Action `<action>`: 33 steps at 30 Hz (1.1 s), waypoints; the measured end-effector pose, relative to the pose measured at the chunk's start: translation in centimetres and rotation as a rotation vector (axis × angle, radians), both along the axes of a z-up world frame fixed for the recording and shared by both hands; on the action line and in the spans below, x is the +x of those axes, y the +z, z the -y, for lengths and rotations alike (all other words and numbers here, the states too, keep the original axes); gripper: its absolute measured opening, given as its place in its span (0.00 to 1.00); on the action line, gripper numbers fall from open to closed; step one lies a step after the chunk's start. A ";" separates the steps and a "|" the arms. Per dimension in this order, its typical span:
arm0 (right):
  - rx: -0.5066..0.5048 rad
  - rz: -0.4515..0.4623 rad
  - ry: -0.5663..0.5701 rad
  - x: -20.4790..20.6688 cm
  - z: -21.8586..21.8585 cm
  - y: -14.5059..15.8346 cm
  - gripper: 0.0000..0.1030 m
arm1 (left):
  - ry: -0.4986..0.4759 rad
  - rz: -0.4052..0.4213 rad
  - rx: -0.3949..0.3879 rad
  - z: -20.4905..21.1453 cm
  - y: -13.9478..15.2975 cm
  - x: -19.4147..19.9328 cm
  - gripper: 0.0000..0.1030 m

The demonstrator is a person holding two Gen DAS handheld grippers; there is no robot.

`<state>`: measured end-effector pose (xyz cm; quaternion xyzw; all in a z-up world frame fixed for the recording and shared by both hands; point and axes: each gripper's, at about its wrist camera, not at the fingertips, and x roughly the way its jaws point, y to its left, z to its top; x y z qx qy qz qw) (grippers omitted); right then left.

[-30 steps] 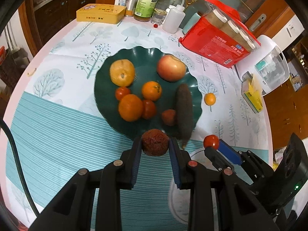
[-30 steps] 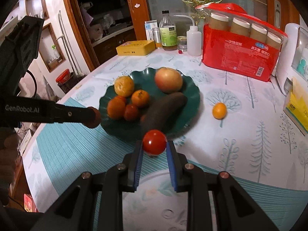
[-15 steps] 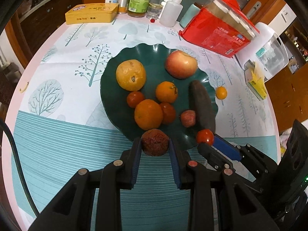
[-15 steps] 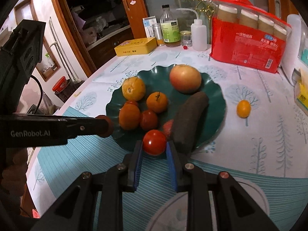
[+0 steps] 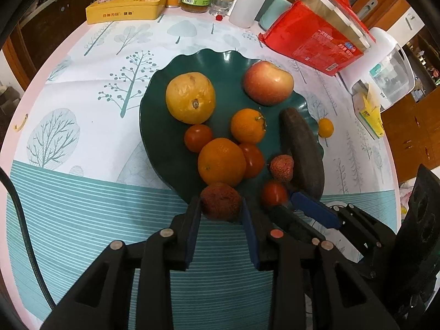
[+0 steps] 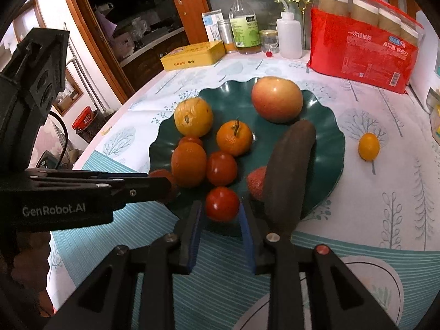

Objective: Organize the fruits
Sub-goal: 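Carry lychee with left tool onto green plate and open while right releases tomato there, then move right tool to the small yellow orange and grasp it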

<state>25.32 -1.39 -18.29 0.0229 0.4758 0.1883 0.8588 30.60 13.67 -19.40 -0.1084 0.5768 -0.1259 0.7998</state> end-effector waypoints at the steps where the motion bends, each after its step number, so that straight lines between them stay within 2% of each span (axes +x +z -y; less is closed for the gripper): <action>1: -0.002 -0.001 0.000 0.0 0.0 0.0 0.34 | 0.004 -0.001 0.004 -0.1 0.0 -0.1 0.35; 10: -0.004 0.009 -0.020 -0.5 0.9 0.8 0.40 | 0.030 0.002 0.023 -0.6 0.9 -0.9 0.60; 13: 0.004 0.002 -0.025 -1.1 1.5 1.3 0.40 | 0.025 0.000 0.030 -0.3 1.3 -1.3 0.63; 17: -0.016 0.006 -0.048 -2.0 2.7 1.9 0.46 | 0.023 0.002 0.035 0.3 2.0 -2.1 0.67; 23: -0.034 -0.006 -0.074 -2.1 5.4 2.3 0.47 | 0.032 0.002 0.042 1.4 2.8 -3.0 0.71; 33: -0.053 -0.017 -0.145 1.2 11.2 2.8 0.47 | 0.065 0.002 0.089 3.2 3.4 -3.4 0.74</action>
